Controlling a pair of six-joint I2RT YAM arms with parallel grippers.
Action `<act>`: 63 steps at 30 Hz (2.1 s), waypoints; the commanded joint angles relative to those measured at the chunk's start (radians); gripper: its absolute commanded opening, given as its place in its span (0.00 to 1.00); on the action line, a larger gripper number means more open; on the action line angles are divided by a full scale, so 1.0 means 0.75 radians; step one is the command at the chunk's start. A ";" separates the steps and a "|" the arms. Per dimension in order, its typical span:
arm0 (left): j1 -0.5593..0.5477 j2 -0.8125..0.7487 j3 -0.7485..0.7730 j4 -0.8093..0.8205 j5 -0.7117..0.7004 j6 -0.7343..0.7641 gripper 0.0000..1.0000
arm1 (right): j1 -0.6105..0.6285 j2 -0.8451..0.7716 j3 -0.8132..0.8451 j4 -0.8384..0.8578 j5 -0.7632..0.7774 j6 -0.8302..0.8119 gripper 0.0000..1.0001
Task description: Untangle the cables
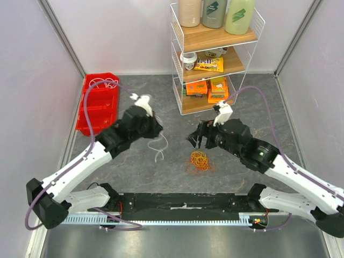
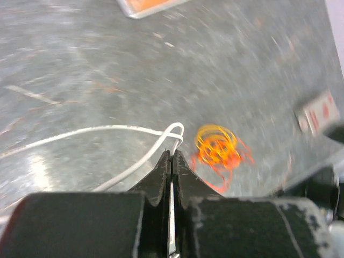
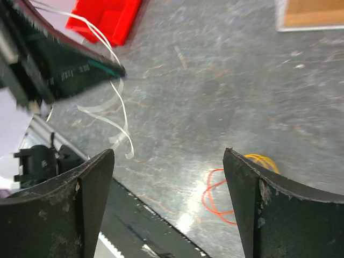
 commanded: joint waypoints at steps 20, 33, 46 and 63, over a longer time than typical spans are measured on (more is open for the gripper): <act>0.984 1.050 0.830 0.829 -0.782 -0.114 0.02 | -0.004 -0.227 -0.115 -0.212 0.290 -0.144 0.91; 1.143 1.619 1.051 1.493 -0.703 0.424 0.02 | -0.019 -0.254 -0.137 -0.155 0.327 -0.142 0.91; 1.238 1.793 1.356 0.962 -0.597 0.122 0.02 | -0.061 -0.154 -0.150 -0.080 0.276 -0.128 0.91; 1.303 1.772 1.429 0.439 -0.067 -0.564 0.02 | -0.070 -0.248 -0.209 -0.059 0.218 -0.066 0.91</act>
